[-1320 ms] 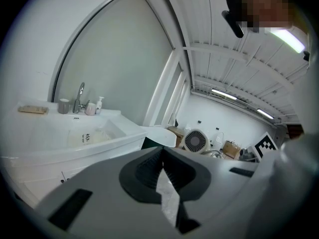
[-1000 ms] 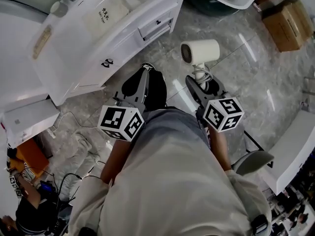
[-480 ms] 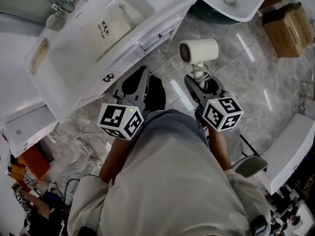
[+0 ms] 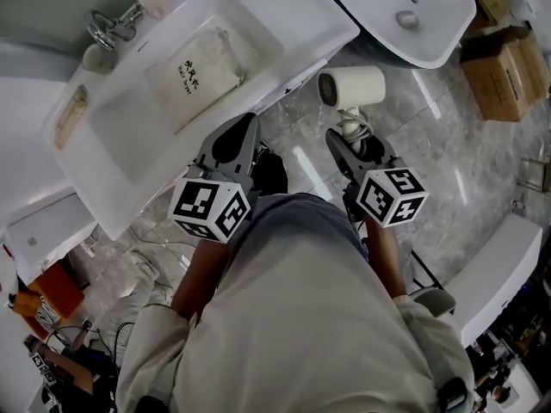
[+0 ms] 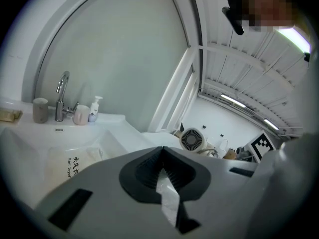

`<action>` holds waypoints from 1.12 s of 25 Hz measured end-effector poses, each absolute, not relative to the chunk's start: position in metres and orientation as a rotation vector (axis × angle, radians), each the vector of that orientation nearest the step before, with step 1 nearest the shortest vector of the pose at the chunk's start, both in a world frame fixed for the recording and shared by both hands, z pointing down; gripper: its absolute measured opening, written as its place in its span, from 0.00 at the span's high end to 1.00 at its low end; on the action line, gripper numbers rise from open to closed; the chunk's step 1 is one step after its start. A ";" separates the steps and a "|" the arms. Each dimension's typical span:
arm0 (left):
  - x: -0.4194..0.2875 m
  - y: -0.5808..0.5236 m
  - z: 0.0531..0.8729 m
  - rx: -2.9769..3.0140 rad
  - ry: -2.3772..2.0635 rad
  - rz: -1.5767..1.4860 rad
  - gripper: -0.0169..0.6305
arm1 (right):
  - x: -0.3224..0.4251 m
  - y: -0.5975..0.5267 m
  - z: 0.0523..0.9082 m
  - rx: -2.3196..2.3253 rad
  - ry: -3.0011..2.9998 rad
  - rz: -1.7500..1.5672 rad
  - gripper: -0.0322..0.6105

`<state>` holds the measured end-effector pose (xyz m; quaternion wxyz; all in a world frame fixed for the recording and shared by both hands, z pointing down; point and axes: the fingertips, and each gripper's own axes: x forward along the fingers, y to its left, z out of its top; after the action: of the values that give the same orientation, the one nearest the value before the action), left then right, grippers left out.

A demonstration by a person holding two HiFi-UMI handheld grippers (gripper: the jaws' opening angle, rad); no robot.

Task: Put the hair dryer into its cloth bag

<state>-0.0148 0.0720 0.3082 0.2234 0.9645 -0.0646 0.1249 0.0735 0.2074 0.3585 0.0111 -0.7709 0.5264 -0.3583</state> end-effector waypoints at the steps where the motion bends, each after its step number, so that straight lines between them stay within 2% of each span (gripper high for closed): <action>1: -0.011 0.066 0.307 2.667 -0.181 0.337 0.96 | 0.078 0.201 0.358 -2.405 1.651 -1.114 0.55; 11: -0.003 0.017 0.320 2.662 -0.250 0.334 0.96 | 0.096 0.149 0.353 -2.385 1.765 -1.111 0.55; 28: -0.050 -0.029 0.369 2.520 -0.499 0.414 0.96 | 0.084 0.103 0.365 -2.309 1.984 -1.199 0.55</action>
<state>-0.0497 -0.0285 0.3688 0.2663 0.9334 -0.1850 0.1535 0.0837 0.1029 0.3646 -0.0651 -0.7042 0.6050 -0.3658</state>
